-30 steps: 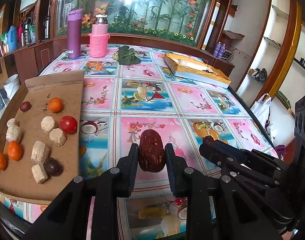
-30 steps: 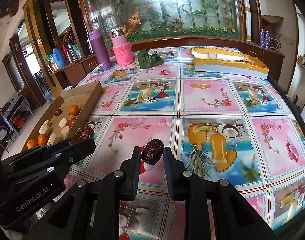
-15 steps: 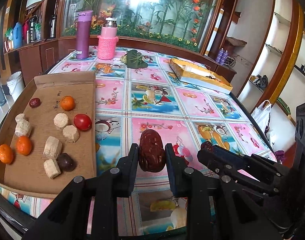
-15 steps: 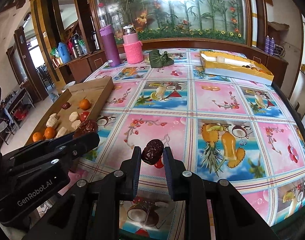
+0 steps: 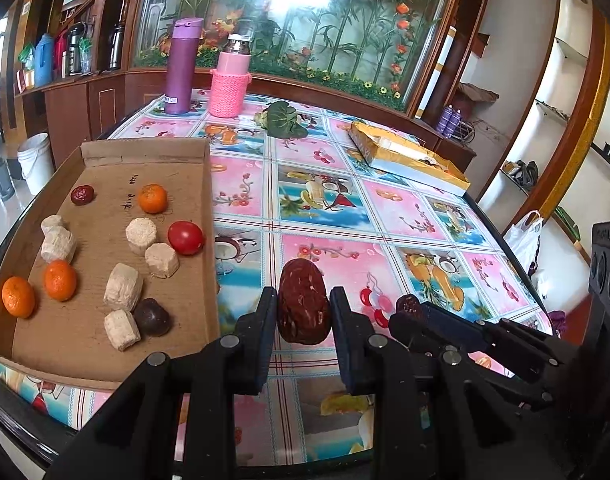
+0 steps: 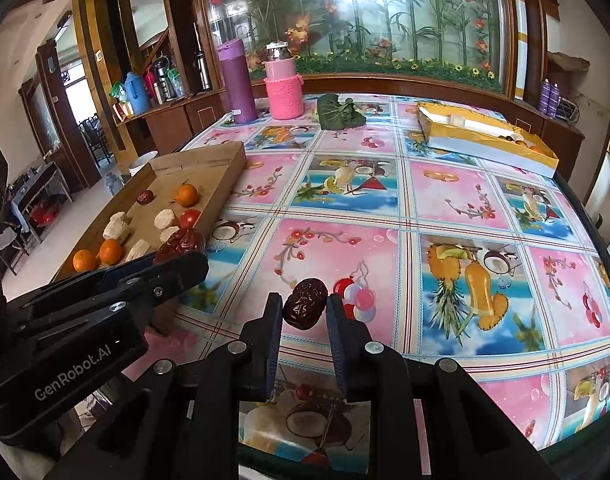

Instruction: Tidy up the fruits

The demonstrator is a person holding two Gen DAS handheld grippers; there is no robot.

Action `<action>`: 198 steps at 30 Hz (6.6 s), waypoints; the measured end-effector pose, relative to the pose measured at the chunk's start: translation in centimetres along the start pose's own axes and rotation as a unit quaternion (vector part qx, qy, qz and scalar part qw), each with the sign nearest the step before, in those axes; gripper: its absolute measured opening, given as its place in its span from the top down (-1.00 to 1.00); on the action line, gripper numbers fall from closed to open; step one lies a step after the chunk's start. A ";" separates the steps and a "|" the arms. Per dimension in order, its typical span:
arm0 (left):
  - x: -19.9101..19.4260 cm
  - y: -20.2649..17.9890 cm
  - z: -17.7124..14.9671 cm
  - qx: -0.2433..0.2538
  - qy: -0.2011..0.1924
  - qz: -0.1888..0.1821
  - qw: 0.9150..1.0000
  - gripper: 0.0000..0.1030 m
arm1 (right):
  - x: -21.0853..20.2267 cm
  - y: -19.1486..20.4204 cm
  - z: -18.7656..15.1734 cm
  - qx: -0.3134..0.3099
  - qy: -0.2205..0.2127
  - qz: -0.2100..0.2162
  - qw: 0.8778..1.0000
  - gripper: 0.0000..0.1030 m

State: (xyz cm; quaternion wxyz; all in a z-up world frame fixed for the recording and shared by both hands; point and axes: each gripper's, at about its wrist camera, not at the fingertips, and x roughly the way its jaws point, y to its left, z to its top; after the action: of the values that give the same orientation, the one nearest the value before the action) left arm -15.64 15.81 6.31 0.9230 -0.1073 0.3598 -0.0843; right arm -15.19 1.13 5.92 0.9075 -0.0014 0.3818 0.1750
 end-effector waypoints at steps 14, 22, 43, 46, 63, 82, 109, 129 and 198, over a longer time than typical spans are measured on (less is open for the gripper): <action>-0.4 3.5 0.8 -0.037 -0.010 0.007 0.999 0.50 | 1.6 1.5 0.0 -0.014 0.020 0.008 1.000 0.53; -2.2 9.8 1.8 -0.091 -0.037 0.050 0.994 0.50 | 2.7 3.1 0.4 -0.030 0.032 0.016 0.999 0.53; -4.4 17.6 1.0 -0.152 -0.042 0.098 0.983 0.50 | 4.4 10.7 2.9 -0.102 0.049 0.085 0.990 0.52; -4.3 17.7 1.0 -0.146 -0.040 0.108 0.983 0.50 | 4.8 11.9 3.3 -0.112 0.051 0.098 0.988 0.52; -3.2 18.3 0.6 -0.145 -0.018 0.101 0.984 0.50 | 10.0 15.5 6.6 -0.129 0.078 0.128 0.980 0.52; -2.7 19.6 8.9 -0.039 -0.015 0.140 0.989 0.50 | 11.6 14.7 9.8 -0.087 0.064 0.124 0.986 0.51; 8.2 20.9 10.8 -0.043 0.122 0.132 0.983 0.50 | 17.3 14.0 12.0 -0.087 0.102 0.110 0.985 0.51; 3.8 18.3 9.8 -0.027 0.070 0.152 0.986 -0.35 | 13.2 12.6 10.6 -0.078 0.059 0.112 0.989 -0.07; -6.9 5.2 -0.1 -0.046 -0.099 0.314 0.943 -1.00 | 1.0 7.7 -0.9 -0.066 -0.044 0.045 0.996 -0.68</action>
State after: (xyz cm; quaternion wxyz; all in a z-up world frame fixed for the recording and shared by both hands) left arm -20.28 22.39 9.32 0.9277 -0.0388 0.2855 0.2373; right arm -17.57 8.54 5.61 0.9124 -0.0364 0.3288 0.2408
